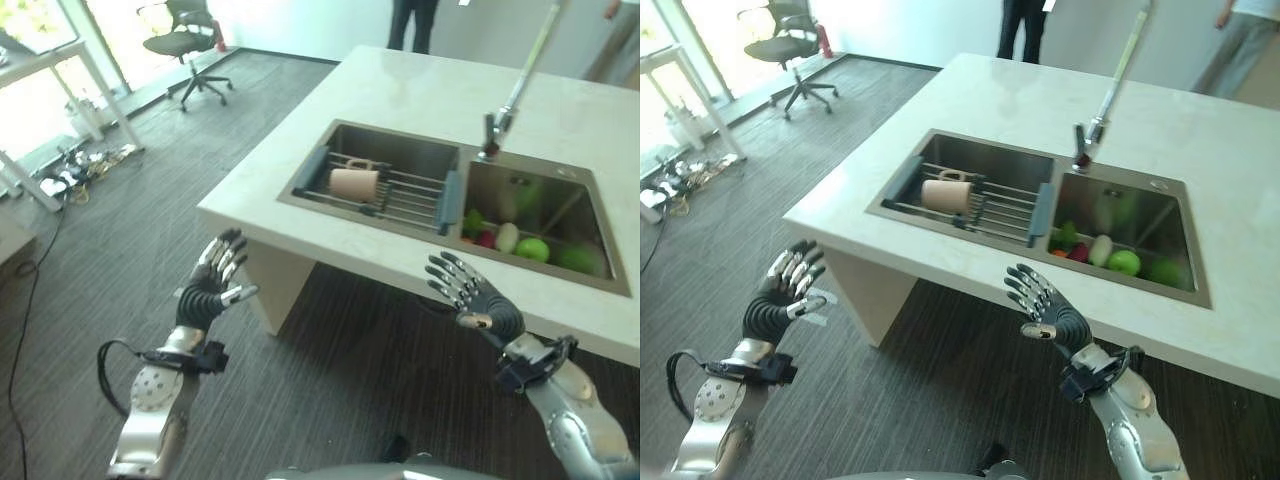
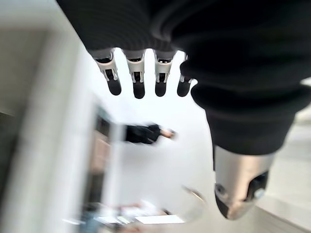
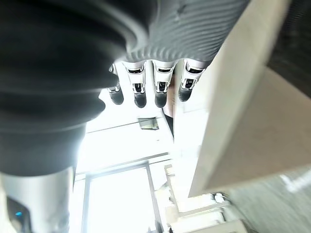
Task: Place the dishes in the dishwasher.
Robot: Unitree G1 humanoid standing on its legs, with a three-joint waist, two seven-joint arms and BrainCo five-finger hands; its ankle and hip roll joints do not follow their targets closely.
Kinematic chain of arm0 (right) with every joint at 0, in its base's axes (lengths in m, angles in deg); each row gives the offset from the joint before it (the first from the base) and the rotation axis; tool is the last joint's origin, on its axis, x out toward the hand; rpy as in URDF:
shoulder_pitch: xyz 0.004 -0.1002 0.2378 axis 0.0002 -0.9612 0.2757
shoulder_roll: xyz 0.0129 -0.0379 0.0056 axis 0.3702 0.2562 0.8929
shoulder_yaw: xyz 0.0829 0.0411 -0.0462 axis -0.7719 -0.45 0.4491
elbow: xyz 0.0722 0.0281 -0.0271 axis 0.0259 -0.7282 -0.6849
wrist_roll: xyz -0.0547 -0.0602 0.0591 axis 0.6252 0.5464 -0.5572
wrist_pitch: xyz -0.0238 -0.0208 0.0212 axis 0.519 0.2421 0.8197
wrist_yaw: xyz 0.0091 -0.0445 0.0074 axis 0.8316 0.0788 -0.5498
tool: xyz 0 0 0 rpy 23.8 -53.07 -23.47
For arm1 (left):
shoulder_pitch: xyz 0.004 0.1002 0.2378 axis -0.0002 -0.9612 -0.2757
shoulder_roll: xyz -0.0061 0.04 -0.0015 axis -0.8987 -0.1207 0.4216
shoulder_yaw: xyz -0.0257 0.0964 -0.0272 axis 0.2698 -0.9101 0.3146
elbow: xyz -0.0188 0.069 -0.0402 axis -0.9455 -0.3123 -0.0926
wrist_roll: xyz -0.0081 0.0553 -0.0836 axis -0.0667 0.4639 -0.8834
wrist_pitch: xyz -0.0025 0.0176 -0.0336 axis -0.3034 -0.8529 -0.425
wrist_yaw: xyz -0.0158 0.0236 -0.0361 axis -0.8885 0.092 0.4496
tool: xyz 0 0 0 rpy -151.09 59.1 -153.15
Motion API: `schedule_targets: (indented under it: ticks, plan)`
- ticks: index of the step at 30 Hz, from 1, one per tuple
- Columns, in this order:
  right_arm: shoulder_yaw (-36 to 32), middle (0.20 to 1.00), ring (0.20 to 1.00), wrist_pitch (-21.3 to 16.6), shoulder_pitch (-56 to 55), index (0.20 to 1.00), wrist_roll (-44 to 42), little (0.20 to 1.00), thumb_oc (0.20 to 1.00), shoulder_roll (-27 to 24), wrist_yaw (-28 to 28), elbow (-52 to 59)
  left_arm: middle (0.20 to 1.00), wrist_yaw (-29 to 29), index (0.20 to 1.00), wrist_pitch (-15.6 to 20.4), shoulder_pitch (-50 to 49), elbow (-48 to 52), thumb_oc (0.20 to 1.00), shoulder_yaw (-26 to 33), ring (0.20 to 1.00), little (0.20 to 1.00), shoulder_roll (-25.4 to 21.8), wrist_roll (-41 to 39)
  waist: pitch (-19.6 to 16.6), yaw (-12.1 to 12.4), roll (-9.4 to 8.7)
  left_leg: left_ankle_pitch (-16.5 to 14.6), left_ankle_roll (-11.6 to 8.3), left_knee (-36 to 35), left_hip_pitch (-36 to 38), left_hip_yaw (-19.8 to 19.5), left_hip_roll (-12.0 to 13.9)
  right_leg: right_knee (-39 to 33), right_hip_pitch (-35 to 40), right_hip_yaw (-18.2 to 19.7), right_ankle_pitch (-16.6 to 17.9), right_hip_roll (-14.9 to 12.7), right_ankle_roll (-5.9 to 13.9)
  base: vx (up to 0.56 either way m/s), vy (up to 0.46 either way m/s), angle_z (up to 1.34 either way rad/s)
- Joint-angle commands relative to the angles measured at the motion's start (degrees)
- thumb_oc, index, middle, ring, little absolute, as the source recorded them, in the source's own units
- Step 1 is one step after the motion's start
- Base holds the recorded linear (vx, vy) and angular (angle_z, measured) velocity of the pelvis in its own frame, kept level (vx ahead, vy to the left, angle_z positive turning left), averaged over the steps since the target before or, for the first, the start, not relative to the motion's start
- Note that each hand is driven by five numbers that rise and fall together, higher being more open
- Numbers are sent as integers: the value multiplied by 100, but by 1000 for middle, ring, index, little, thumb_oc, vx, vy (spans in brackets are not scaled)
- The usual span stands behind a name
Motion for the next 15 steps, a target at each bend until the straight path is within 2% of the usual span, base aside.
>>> schedule_targets:
  ticks: [1,3,5,6,9,11,13,15]
  plan:
    - [-354,1000,1000,-392,591,1000,-799,1000,1000,-135,-481,572,1000,24,1000,695,198,713,1000,30,1000,1000,-190,-447,224,-4,-98,1015,-319,629,-853,-545,-10,215,379,514,-448,-231,478,117,-100,-53]
    - [-298,1000,1000,-339,779,1000,-845,1000,1000,-84,-587,860,1000,161,1000,883,276,836,1000,52,1000,1000,-109,-606,264,32,-67,1077,-333,573,-1123,-790,-45,235,463,790,-526,-182,480,159,6,-68]
    - [-152,1000,1000,-296,1018,1000,-824,1000,1000,-46,-478,1082,1000,143,1000,1052,384,979,1000,36,1000,1000,-79,-588,254,61,-16,969,-244,-116,-1043,-788,-89,210,513,960,-565,-170,549,202,114,-96]
    - [-79,1000,1000,-312,1111,1000,-758,1000,1000,-32,-511,1136,1000,156,1000,1074,462,1083,1000,-1,1000,1000,-93,-663,205,56,33,960,-190,-763,-905,-811,-95,149,550,1050,-581,-160,606,241,176,-106]
    - [-81,1000,1000,-267,1084,1000,-813,1000,1000,-228,-501,1358,1000,-103,1000,1160,627,1238,1000,-114,1000,1000,-137,-606,42,-13,126,1370,-257,-2103,-651,-1100,99,6,634,1349,-622,-117,697,330,233,-82]
    - [-227,1000,1000,-262,993,1000,-927,1000,1000,-404,-481,1438,1000,-149,1000,1178,644,1330,1000,-108,1000,1000,-149,-804,-19,-50,169,1696,-365,-2263,-761,-1403,388,29,689,1498,-747,-129,696,355,264,-69]
    - [-404,1000,1000,-283,938,1000,-1095,1000,1000,-464,-519,1407,1000,59,1000,1223,608,1312,1000,-30,1000,1000,-101,-1021,-70,-87,213,1846,-397,-2263,-820,-1514,521,184,681,1590,-910,-184,713,332,306,-60]
    - [-522,1000,1000,-266,939,1000,-1102,1000,1000,-457,-502,1380,1000,183,1000,1314,570,1332,1000,54,1000,1000,-63,-1023,-105,-68,220,1560,-340,-2263,-719,-1688,480,373,663,1681,-1001,-394,820,351,372,-42]
